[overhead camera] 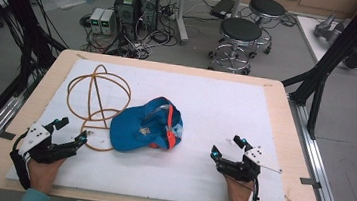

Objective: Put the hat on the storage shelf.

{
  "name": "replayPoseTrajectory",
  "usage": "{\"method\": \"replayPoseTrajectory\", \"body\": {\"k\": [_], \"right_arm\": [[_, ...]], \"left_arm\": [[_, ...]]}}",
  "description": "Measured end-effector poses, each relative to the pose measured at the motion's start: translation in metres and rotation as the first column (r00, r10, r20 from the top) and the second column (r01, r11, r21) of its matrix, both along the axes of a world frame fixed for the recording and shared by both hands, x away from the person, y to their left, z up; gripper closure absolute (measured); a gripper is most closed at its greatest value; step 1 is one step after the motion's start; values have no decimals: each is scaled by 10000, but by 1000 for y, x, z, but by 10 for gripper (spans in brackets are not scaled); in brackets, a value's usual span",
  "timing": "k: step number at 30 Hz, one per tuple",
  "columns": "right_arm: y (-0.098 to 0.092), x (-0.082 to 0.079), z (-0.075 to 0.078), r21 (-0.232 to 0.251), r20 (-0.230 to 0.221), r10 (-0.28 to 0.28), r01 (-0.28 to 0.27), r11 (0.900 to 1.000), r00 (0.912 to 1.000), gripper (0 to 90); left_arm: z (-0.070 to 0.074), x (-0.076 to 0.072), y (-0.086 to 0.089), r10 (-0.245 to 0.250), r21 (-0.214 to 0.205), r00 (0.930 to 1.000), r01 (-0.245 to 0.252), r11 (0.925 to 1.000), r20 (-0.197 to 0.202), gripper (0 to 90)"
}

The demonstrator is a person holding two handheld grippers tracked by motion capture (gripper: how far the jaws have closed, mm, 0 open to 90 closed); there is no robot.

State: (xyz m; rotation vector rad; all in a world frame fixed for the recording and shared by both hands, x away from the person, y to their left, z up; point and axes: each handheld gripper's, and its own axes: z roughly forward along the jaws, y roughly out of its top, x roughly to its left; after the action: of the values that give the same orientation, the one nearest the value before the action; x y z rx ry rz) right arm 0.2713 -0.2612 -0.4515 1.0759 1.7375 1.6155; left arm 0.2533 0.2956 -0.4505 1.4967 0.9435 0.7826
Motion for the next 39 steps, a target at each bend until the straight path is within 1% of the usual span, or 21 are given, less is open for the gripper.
{"method": "replayPoseTrajectory", "body": {"k": [2, 4, 6, 8, 10, 13, 16, 19, 21, 25, 28, 30, 32, 33, 37, 38, 39], "right_arm": [[0, 0, 0, 119, -104, -28, 30, 9999, 9999, 68], [-1, 0, 0, 170, -87, -26, 28, 9999, 10000, 68], [-2, 0, 0, 221, -115, 0, 2, 9998, 9999, 67], [-1, 0, 0, 126, -23, -82, 83, 9999, 10000, 67], [0, -1, 0, 88, -41, -79, 80, 9999, 10000, 68], [1, -1, 0, -84, 112, -80, 81, 9999, 9999, 67], [0, -1, 0, 44, 68, -20, 20, 10000, 10000, 67], [0, 0, 0, 89, -24, 57, -56, 9999, 10000, 67], [-1, 3, 1, 101, -228, 65, -63, 9999, 9997, 67], [-1, 3, 1, 106, -335, 140, -136, 9999, 9993, 67], [0, 4, 1, 63, -372, 184, -182, 9998, 9991, 67], [0, 6, 2, -154, -553, 238, -247, 9996, 9982, 67], [1, 8, 5, -351, -857, 327, -358, 9987, 9958, 67], [2, 10, 7, -374, -955, 454, -492, 9981, 9944, 67], [7, 13, 20, -390, -926, 677, -715, 9967, 9934, 67], [10, 17, 30, -413, -1054, 798, -846, 9956, 9912, 67], [10, 17, 30, -413, -1054, 798, -846, 9956, 9912, 67]], "left_arm": [[0, 0, 0, 8, 67, 10000, -9, 10000, 14, 168], [0, 0, 0, 10, 99, 10000, -11, 10000, 16, 165], [0, 0, 0, 10, 21, 10000, -10, 10000, -4, 160], [0, 0, 1, 78, -60, 10000, -78, 10000, -35, 160], [0, 1, 2, 212, -177, 9997, -214, 9996, -84, 160], [0, 1, 3, 291, -308, 9995, -296, 9991, -146, 160], [0, 1, 3, 282, -355, 9995, -288, 9990, -163, 160], [0, 1, 4, 300, -375, 9994, -307, 9988, -189, 160], [0, 1, 4, 327, -388, 9993, -334, 9987, -189, 160], [0, 1, 4, 313, -384, 9993, -320, 9988, -191, 160], [0, 1, 4, 314, -385, 9993, -322, 9987, -193, 160], [0, 1, 4, 321, -386, 9993, -328, 9987, -187, 160], [0, 2, 4, 331, -390, 9992, -338, 9987, -202, 160], [0, 2, 4, 340, -382, 9992, -348, 9987, -210, 160], [0, 2, 3, 392, -354, 9990, -400, 9986, -225, 161], [0, 2, 3, 395, -335, 9990, -402, 9986, -220, 161], [0, 2, 3, 397, -343, 9990, -405, 9986, -225, 161]]}}
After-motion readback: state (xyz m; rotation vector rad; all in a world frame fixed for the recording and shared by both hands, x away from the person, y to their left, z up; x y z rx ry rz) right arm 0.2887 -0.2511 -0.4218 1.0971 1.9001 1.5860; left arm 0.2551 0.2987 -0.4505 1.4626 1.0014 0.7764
